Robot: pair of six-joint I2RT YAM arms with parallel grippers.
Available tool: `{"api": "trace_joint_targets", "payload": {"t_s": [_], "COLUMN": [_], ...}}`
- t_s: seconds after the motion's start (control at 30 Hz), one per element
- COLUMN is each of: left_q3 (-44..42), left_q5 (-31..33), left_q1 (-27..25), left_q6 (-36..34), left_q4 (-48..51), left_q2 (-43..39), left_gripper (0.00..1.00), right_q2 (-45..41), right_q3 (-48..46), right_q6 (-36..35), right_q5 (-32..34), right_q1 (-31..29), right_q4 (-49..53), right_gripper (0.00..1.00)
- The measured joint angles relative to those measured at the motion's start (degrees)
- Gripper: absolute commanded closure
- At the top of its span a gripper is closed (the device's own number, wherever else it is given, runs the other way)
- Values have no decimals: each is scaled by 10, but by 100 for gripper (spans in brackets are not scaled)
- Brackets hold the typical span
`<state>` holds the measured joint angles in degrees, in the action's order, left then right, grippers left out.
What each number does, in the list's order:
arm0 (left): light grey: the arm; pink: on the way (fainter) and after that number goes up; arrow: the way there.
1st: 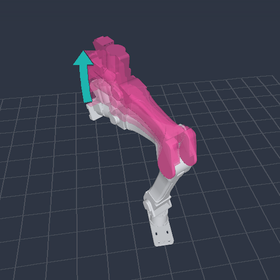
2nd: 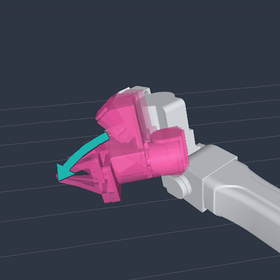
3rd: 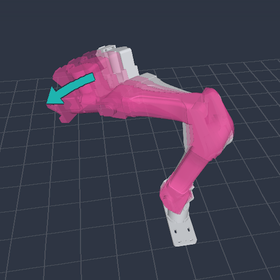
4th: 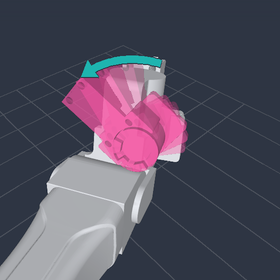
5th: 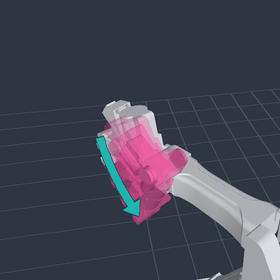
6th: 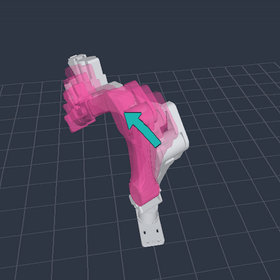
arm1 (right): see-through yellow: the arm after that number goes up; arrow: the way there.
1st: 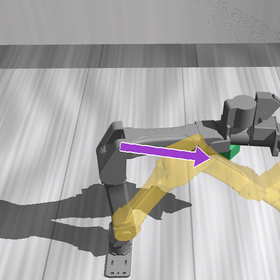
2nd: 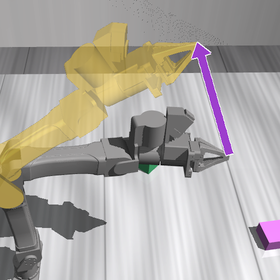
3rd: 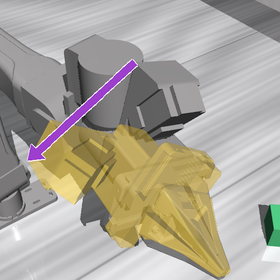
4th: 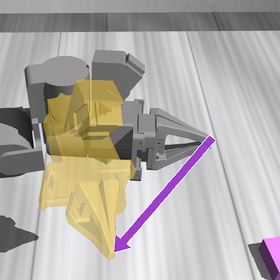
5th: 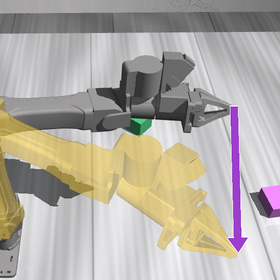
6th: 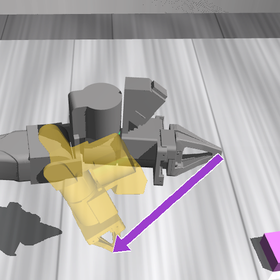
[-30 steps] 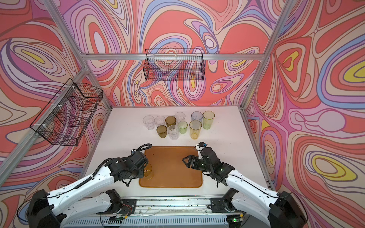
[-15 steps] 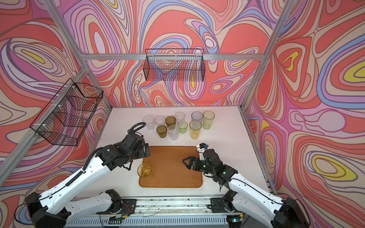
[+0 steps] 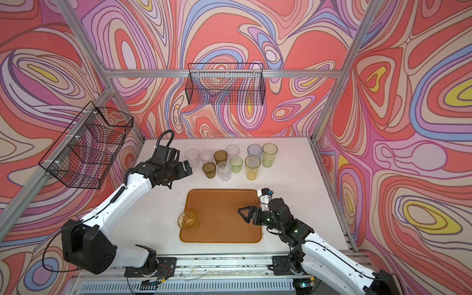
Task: Place the glasses into the tray
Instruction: 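Open the left gripper and move it back toward the glasses, then lower the left gripper onto the clear glass nearest the tray and grasp it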
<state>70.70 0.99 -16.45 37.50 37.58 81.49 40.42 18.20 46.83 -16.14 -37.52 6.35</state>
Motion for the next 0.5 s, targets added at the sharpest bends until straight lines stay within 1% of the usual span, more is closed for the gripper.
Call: {"api": "trace_joint_targets", "payload": {"t_s": [0.1, 0.23, 0.33, 0.43, 0.5], "left_q3": [26, 60, 81, 94, 104], "left_q5": [-19, -38, -48, -56, -58], "left_q1": [17, 31, 40, 47, 50], "left_q6": [-4, -7, -11, -15, -19], "left_q4": [-7, -18, -22, -25, -24], "left_q2": [27, 68, 111, 150, 170], "left_gripper": [0, 6, 13, 17, 24], "right_q2": [-14, -40, -60, -75, -85], "right_q3": [-6, -16, -23, -25, -25], "right_q6": [0, 3, 5, 4, 4], "right_q5": [0, 7, 17, 23, 25], "right_q1": [0, 0, 0, 0, 0], "right_q4": [-5, -9, -11, -13, -13], "right_gripper": [5, 5, 4, 4, 4]}}
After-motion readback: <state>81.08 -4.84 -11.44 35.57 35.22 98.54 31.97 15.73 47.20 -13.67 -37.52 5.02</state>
